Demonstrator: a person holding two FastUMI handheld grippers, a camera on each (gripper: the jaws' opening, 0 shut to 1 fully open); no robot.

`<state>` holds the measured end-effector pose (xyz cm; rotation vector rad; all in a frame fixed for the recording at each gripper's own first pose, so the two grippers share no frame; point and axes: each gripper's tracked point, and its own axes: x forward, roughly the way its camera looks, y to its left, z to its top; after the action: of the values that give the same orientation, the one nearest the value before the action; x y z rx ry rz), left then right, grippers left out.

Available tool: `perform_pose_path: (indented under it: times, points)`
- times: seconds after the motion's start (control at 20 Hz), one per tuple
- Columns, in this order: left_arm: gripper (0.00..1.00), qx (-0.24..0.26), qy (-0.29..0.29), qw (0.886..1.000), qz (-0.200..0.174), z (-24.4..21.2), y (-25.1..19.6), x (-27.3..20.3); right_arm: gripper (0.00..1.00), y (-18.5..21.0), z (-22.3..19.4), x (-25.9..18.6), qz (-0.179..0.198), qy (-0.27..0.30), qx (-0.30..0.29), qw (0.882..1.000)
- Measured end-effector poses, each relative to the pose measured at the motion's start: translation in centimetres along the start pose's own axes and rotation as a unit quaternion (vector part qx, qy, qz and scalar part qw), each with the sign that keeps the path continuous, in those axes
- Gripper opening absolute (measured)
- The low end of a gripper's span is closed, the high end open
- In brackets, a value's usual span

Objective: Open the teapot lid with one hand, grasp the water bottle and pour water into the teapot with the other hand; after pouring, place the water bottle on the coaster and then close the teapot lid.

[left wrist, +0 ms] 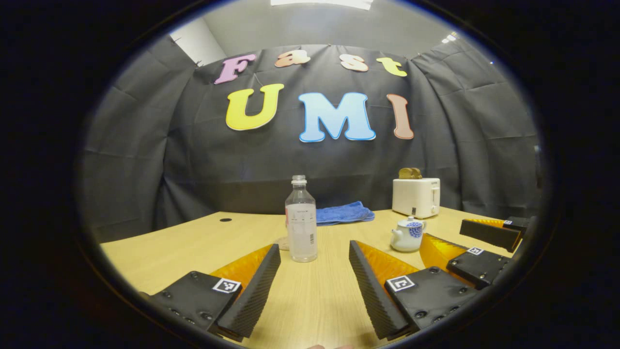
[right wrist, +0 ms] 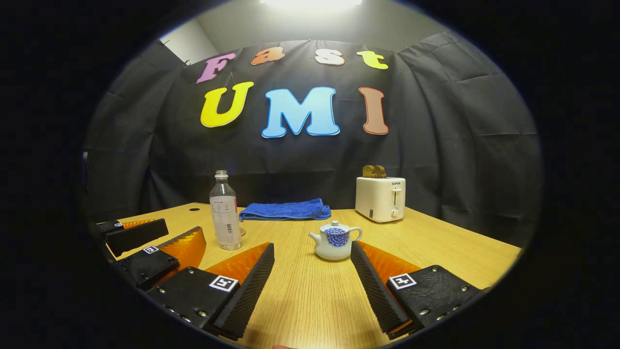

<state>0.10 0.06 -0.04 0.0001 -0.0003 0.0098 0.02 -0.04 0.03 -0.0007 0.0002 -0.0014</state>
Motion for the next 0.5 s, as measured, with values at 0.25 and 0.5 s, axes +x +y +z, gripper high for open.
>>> perform_pose_path:
  times: [0.25, 0.5]
  points:
    - [0.99, -0.001, 0.000, 1.000, -0.009, 0.12, -0.23, -0.04, 0.97, 0.03, -0.04, -0.07, 0.002, 0.002, 0.002, 1.000]
    - [0.99, -0.004, 0.002, 1.000, -0.024, 0.51, -0.41, 0.11, 0.97, -0.01, -0.35, 0.12, -0.003, 0.012, 0.025, 1.000]
